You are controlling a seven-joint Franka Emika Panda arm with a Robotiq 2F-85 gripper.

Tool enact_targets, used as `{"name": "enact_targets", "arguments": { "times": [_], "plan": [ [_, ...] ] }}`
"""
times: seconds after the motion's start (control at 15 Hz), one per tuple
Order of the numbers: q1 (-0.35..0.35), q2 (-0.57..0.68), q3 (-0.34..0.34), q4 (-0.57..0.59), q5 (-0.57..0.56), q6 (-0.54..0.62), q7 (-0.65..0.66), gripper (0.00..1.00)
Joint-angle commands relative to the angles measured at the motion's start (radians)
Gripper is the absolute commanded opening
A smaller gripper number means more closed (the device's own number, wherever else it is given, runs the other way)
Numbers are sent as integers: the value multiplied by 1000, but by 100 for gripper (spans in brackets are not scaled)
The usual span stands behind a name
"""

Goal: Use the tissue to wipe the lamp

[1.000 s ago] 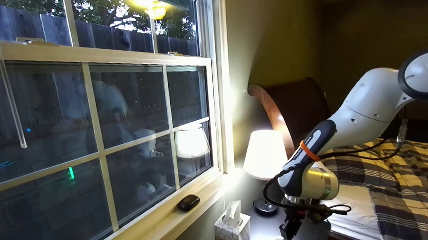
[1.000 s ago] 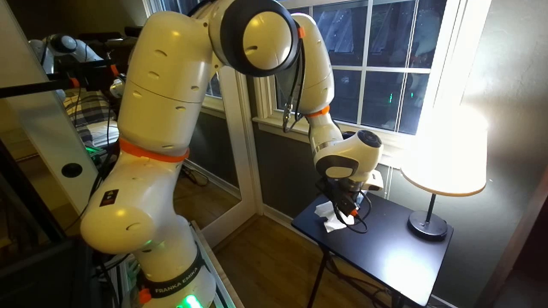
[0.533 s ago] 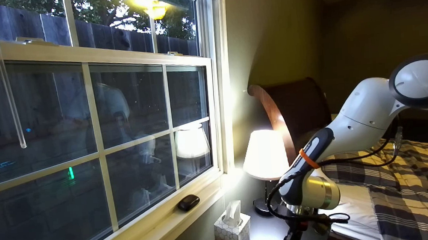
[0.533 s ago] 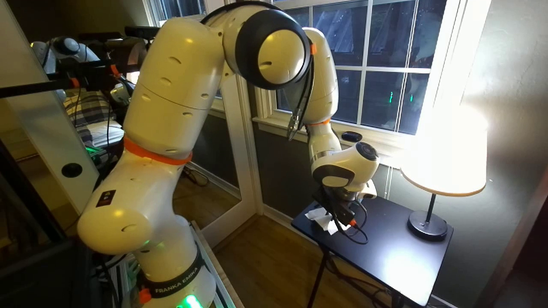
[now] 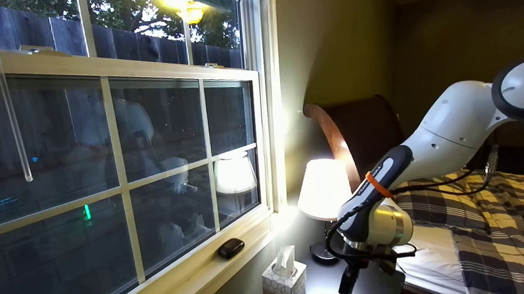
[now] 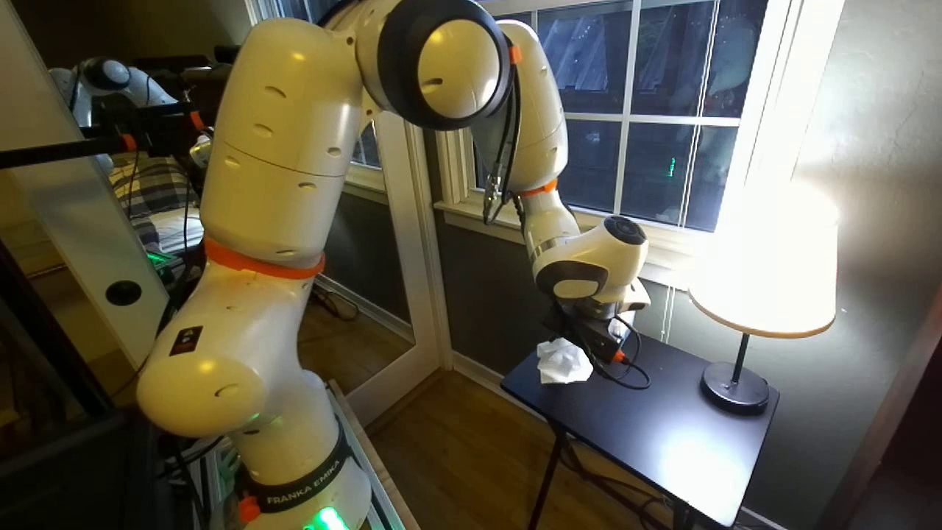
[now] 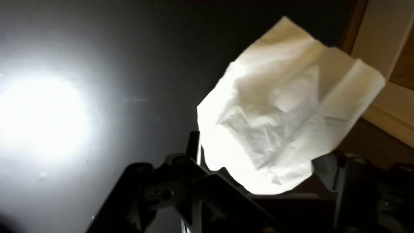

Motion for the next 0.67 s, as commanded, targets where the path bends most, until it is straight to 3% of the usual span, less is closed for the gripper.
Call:
{"name": "enact_targets", "arguments": {
  "times": [0.0, 0.6],
  "plan": [
    [40, -95, -37, -61, -43, 71, 1, 100],
    [75, -140, -88, -116, -155, 163, 21, 100]
  ]
}}
